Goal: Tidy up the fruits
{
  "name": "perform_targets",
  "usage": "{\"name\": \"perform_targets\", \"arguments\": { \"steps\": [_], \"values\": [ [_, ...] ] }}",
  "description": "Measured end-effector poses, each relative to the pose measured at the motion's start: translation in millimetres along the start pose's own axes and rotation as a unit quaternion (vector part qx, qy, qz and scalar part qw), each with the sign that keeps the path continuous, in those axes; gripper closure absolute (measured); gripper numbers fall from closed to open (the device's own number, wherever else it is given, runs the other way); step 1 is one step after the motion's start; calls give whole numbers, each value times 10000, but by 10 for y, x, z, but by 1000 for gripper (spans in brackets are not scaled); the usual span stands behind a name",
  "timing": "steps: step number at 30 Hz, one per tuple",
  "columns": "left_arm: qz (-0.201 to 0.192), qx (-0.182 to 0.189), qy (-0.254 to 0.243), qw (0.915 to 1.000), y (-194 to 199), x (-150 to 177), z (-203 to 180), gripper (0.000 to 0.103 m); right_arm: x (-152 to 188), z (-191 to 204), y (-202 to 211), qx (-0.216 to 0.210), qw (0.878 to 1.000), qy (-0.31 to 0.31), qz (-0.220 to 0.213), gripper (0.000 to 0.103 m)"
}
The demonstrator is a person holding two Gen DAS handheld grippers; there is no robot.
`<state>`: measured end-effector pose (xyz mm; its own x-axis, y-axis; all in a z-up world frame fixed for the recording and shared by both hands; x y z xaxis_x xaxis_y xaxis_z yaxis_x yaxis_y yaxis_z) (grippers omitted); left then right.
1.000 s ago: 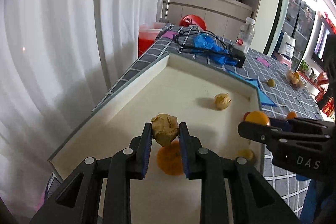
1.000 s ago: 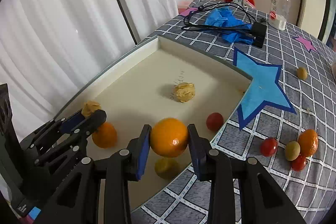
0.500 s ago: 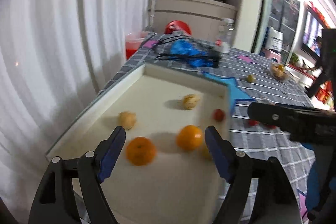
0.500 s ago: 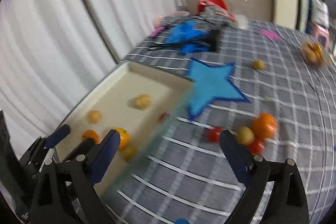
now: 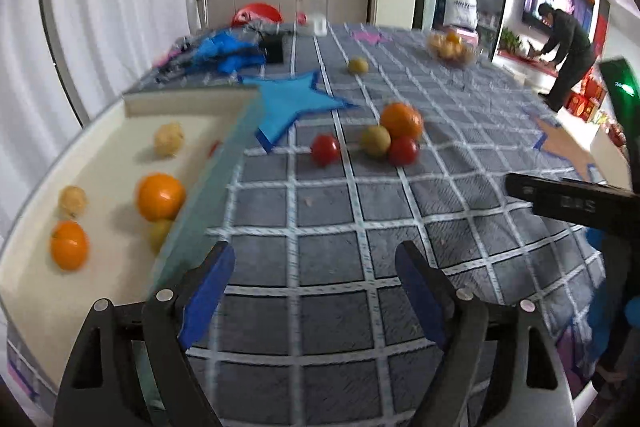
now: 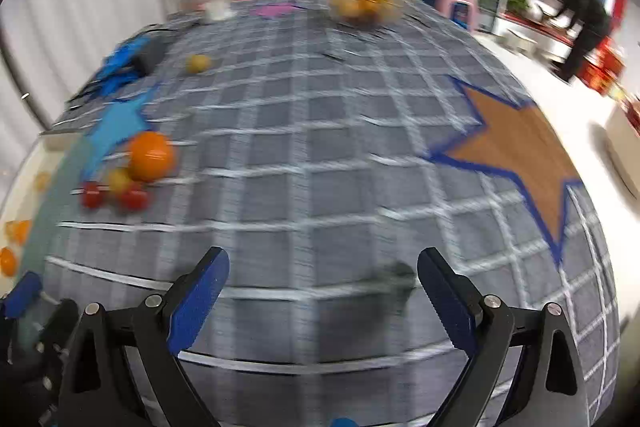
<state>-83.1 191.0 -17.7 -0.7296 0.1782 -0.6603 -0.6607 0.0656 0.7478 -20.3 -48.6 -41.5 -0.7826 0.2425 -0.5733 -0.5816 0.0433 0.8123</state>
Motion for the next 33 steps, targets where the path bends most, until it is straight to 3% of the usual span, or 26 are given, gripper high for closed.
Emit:
{"name": "perform_targets", "arguments": {
  "steps": [2,7,33],
  "values": [
    [123,-27,26,9999,-82,31,-15,18,27,-166,-8,187,9997,-71,-131,0],
    [145,-119,10,9998,-124,24,-6,15,28,-225,16,90,9996,-174,-209,0],
    [205,-47,-57,9998,-146,38,-40,6,22,-210,-13,240,9995,-70,-169,0]
  ]
}}
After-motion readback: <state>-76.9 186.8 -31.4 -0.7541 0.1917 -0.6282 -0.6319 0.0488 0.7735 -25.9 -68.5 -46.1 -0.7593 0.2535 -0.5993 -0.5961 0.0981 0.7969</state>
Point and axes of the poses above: each gripper's, at about its wrist camera, not at the fingertips, and y roughly against the way its jaws point, z to its left, x to its underside, the point moved 4 cm from there along -y, roughly the way its jaws point, and after that the axes turned 6 degrees about -y, right-handed, at the moved point
